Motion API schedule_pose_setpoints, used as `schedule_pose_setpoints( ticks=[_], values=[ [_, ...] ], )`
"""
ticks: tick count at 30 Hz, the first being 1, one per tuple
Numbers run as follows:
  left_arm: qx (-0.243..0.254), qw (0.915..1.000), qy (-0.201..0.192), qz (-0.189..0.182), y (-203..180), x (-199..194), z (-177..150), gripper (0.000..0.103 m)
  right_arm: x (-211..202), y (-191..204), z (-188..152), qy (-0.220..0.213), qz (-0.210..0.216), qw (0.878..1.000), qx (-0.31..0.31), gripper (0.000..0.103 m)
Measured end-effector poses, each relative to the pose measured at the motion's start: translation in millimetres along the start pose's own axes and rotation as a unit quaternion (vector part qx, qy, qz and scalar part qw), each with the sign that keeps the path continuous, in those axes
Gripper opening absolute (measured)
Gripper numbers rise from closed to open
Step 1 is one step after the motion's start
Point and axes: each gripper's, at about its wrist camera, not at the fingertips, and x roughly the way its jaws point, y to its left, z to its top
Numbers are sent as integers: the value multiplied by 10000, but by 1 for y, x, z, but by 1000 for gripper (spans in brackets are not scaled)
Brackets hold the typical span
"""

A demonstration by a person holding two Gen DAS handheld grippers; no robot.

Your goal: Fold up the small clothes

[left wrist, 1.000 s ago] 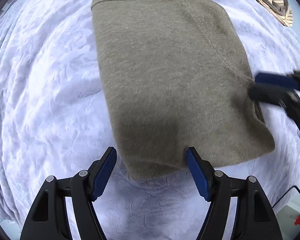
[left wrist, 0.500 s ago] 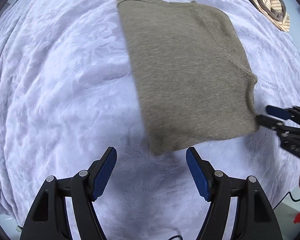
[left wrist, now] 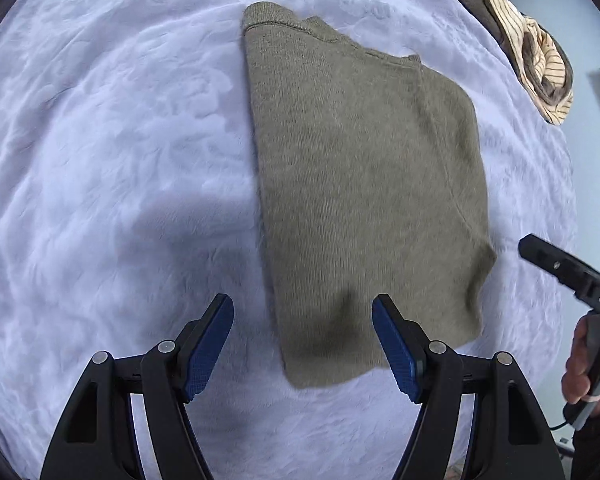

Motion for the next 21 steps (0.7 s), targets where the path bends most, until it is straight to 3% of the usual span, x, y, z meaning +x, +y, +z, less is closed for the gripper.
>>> schedule_pose_setpoints(
  ticks=[5, 9, 12, 16, 17, 18, 19, 21],
  values=[
    [-42, 9998, 169, -47, -1, 26, 11, 73, 32, -2, 19, 237, 166, 9995, 100, 72],
    [-158, 9991, 208, -334, -1, 42, 24, 73, 59, 1, 31, 418, 355, 9985, 67, 72],
    [-342, 9980, 265, -463, 8, 54, 31, 88, 82, 6, 34, 586, 456, 9971, -155, 71],
    [-464, 9965, 364, -587, 8, 73, 39, 88, 101, 4, 36, 551, 722, 9958, -71, 72],
    [-409, 9969, 319, -584, 7, 73, 40, 88, 103, 4, 37, 537, 791, 9954, -29, 72],
    [-317, 9972, 266, -618, 6, 70, 40, 77, 104, 4, 37, 539, 870, 9947, -9, 67],
    [-227, 9978, 226, -584, 3, 68, 39, 74, 105, 5, 38, 560, 958, 9938, -15, 64],
    [-116, 9980, 136, -601, 1, 61, 35, 62, 103, 5, 38, 598, 1101, 9921, -20, 49]
  ],
)
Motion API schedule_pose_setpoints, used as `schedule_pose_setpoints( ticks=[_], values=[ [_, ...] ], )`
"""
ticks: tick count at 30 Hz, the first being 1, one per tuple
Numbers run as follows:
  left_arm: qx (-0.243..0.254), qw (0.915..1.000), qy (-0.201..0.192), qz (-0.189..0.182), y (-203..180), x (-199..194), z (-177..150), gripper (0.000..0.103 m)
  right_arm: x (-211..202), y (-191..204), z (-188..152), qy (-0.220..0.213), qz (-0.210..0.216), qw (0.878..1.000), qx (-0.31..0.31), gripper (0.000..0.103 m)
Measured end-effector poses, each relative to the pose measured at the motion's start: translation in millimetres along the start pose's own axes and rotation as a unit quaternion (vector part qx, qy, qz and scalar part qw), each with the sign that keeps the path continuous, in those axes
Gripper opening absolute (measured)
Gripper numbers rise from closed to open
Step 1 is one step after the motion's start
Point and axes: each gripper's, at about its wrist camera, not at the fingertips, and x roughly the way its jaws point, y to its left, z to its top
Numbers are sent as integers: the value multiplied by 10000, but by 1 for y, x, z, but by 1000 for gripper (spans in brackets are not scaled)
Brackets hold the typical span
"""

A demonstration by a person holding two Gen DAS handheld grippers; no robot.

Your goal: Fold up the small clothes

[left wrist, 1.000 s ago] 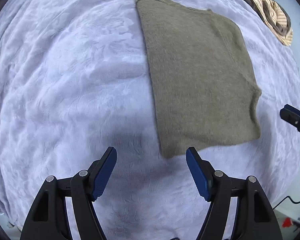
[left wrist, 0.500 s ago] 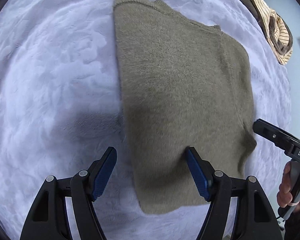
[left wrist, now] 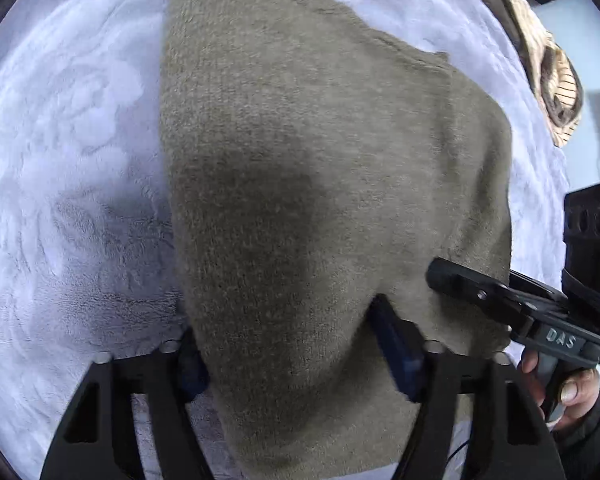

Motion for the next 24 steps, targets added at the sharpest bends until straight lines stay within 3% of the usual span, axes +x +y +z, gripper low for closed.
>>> schedule_pose_setpoints(
  ticks=[7, 24],
  values=[
    [209, 9994, -231, 133, -3, -22, -14, 44, -11, 6, -4, -120, 184, 9998, -26, 39],
    [622, 9956, -514, 467, -26, -67, -47, 40, -68, 58, -45, -476, 20, 9981, -398, 36]
  ],
)
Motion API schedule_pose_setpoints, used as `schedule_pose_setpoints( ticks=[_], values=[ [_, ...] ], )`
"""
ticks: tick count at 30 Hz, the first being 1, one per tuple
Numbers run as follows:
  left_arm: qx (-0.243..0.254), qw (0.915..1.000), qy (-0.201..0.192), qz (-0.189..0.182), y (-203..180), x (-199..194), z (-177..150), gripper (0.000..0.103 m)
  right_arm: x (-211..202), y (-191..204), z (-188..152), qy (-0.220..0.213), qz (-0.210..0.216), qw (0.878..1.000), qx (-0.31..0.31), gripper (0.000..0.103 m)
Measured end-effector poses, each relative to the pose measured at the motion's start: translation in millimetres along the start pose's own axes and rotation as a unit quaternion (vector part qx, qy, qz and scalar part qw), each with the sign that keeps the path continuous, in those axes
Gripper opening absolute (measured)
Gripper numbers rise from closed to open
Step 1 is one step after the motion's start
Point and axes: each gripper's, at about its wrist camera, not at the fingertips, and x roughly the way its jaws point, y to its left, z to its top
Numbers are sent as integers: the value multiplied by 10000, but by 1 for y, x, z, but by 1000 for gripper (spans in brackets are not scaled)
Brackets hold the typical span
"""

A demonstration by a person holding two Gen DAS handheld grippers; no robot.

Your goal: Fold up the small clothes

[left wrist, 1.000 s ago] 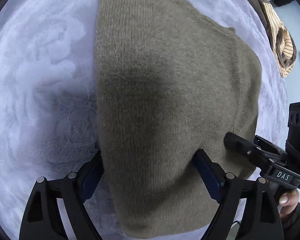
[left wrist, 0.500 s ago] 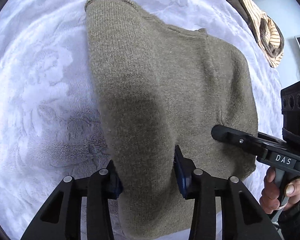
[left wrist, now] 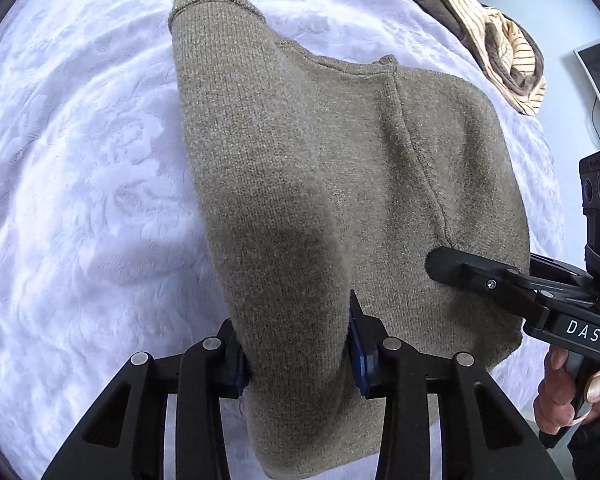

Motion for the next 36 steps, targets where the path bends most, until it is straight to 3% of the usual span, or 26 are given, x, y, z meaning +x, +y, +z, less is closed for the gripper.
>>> schedule_pose_setpoints(
  ticks=[18, 36],
  values=[
    [208, 9996, -134, 169, 10, -2, -1, 40, -31, 47, -79, -90, -48, 9995, -300, 36],
    [467, 9982, -121, 361, -15, -7, -56, 40, -41, 59, -144, -101, -22, 9993, -360, 36]
  ],
)
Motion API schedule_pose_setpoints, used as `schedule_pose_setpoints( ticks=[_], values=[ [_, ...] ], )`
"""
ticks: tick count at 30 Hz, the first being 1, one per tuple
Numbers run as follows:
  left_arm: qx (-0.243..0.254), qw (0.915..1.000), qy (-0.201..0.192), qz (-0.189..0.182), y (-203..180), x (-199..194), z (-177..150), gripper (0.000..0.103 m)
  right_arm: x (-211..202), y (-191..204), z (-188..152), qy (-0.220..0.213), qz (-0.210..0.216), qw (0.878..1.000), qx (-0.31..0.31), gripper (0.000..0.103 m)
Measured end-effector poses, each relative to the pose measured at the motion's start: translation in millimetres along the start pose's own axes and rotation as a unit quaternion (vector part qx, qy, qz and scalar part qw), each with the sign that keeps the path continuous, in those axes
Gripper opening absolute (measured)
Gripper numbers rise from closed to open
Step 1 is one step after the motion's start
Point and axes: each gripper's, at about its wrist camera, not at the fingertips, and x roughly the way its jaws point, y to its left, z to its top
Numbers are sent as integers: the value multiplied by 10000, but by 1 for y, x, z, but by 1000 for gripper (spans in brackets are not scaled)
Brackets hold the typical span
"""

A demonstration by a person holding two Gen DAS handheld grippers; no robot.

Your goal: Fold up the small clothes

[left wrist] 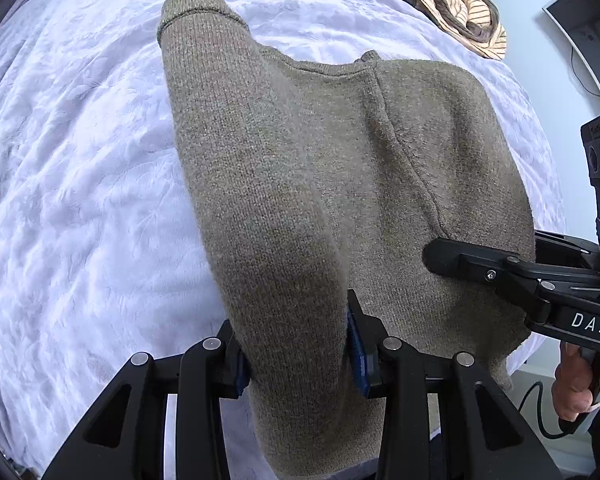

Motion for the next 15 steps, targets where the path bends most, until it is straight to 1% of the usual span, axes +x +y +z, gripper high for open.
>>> schedule_pose_setpoints(
  ticks=[8, 15],
  values=[
    [42, 10000, 8, 15, -4, 0, -15, 40, -5, 5, -16, -30, -14, 10000, -83, 36],
    [-39, 9997, 219, 72, -4, 20, -30, 40, 10, 2, -26, 190, -71, 9996, -175, 36]
  ],
)
